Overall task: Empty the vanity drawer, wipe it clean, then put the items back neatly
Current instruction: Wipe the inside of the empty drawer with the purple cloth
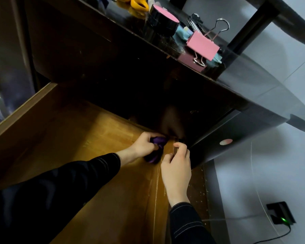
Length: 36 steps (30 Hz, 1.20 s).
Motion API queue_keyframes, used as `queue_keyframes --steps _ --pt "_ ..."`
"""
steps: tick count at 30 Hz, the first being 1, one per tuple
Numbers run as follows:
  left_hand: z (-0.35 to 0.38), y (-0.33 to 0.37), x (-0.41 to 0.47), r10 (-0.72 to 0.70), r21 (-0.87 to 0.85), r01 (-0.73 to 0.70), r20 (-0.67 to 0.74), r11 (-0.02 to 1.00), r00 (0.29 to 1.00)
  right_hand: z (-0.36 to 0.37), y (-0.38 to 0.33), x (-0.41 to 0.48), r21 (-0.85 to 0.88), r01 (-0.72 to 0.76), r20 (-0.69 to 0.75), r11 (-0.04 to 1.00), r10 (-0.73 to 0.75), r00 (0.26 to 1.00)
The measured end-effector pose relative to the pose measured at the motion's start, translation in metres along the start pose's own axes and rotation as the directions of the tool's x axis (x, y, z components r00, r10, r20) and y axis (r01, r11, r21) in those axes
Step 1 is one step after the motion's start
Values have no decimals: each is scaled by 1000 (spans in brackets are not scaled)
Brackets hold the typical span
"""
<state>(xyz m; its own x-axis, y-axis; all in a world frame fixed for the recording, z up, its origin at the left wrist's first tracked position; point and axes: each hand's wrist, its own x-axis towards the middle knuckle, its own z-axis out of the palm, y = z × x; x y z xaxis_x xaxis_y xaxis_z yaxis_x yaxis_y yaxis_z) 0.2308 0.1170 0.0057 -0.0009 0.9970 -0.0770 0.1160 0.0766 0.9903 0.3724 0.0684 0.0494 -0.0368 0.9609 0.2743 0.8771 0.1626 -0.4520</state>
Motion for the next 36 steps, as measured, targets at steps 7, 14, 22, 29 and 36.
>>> queue_keyframes --steps 7,14,22,29,36 --pt "4 8 -9 63 -21 -62 25 998 998 2 3 1 46 -17 -6 999 18 1000" --pt "-5 9 -7 -67 44 62 122 997 990 3 5 1 63 -16 -3 998 16 1000" --pt "-1 18 -13 -30 -124 35 45 992 999 2 4 1 56 -16 -3 998 16 1000" --pt "-5 33 -6 -122 -147 124 21 981 992 -1 0 -3 55 -73 -55 996 76 996" --pt "8 -3 -23 -10 -134 16 46 991 999 -1 0 -4 53 -166 -38 985 168 985"
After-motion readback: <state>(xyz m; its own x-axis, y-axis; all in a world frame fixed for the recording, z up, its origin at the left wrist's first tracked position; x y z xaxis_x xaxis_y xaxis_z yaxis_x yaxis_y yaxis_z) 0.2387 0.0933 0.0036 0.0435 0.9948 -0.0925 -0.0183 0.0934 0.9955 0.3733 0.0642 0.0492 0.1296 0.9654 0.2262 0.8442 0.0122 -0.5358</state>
